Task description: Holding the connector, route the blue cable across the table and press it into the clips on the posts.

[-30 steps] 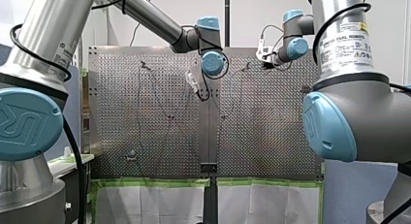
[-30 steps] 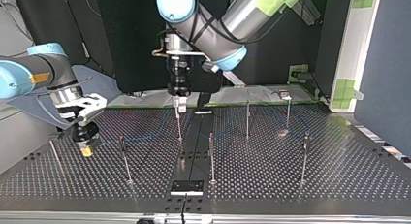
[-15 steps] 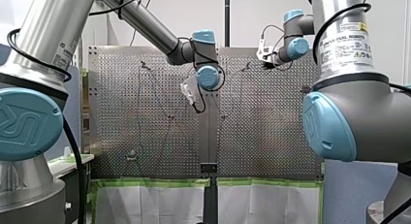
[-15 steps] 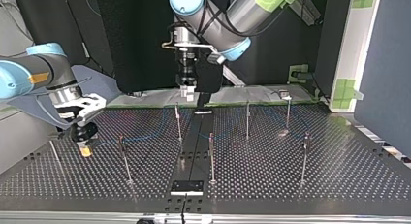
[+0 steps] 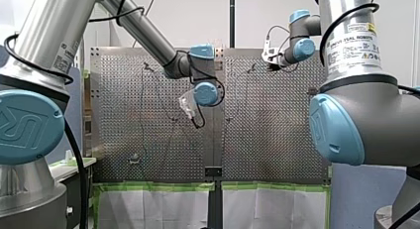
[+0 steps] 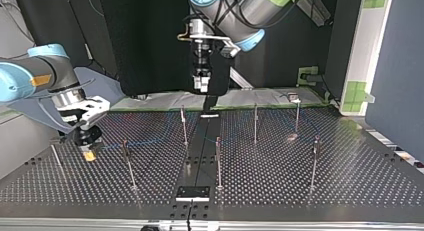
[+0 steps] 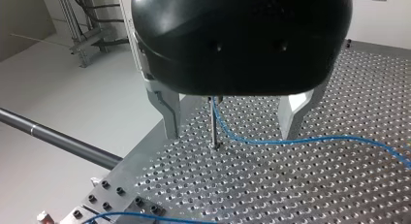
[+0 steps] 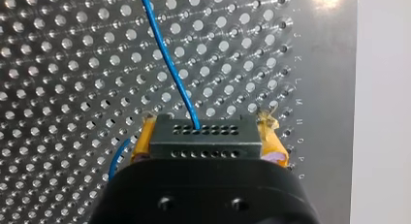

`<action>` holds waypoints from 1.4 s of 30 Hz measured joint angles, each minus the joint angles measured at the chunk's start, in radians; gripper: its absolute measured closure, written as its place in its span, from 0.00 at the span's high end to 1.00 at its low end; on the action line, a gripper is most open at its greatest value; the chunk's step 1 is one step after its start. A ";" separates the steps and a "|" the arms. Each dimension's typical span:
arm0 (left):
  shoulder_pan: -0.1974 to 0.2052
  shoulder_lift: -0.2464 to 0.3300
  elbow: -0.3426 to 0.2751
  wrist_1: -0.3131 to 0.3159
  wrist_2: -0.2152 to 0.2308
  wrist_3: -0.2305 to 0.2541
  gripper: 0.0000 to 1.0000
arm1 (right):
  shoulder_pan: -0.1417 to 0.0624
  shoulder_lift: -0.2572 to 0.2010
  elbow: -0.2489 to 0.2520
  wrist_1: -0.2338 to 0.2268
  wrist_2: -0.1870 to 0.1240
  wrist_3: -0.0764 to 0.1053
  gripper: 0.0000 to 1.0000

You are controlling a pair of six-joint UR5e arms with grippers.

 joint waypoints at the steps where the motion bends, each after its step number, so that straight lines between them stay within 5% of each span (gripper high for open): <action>1: 0.000 0.000 -0.010 0.010 0.000 0.000 1.00 | 0.000 0.000 0.000 0.000 0.000 0.000 0.00; 42: 0.000 0.000 -0.415 0.415 0.000 0.001 1.00 | -0.007 -0.002 0.000 0.017 0.044 -0.005 0.00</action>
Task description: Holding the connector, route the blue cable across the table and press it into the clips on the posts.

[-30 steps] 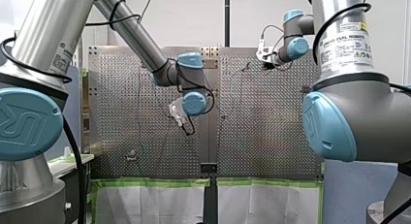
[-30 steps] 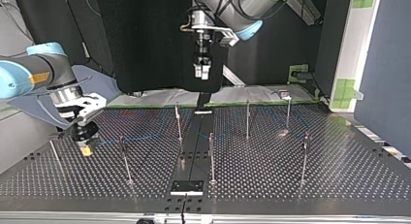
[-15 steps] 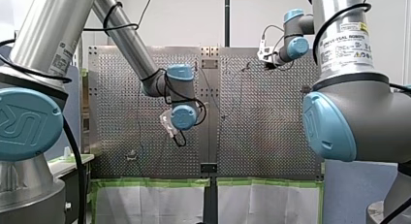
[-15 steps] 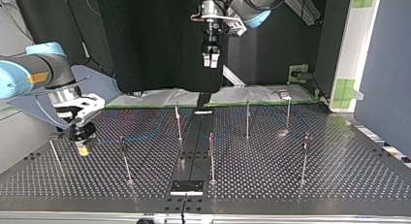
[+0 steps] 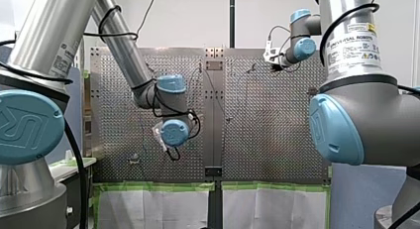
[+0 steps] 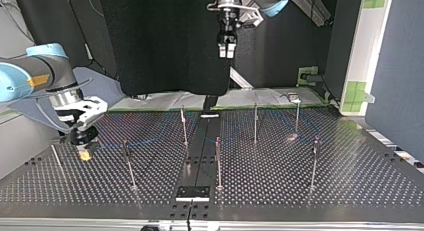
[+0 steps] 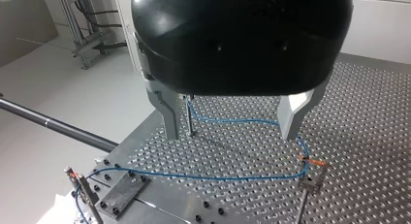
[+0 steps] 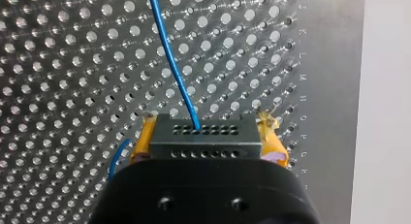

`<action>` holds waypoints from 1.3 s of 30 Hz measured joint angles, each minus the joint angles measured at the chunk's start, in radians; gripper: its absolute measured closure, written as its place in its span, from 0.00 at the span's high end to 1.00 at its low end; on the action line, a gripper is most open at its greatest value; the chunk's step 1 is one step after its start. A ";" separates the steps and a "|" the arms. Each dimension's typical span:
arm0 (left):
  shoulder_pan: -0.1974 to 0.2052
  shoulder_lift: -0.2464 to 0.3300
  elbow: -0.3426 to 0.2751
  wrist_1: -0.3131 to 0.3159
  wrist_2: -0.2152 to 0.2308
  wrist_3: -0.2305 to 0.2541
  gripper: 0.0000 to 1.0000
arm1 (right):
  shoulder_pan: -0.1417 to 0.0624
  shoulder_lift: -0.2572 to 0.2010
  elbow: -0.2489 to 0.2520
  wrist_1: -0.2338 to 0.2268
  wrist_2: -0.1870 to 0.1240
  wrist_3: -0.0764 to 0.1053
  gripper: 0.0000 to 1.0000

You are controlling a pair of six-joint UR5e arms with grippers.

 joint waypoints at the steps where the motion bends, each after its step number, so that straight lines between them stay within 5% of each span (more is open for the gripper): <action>1: 0.000 0.000 -0.007 0.007 0.000 0.000 1.00 | 0.000 0.000 0.000 0.000 0.000 0.000 0.00; 39: 0.000 0.000 -0.024 0.024 0.000 0.000 1.00 | 0.000 0.000 -0.001 0.000 0.001 0.000 0.00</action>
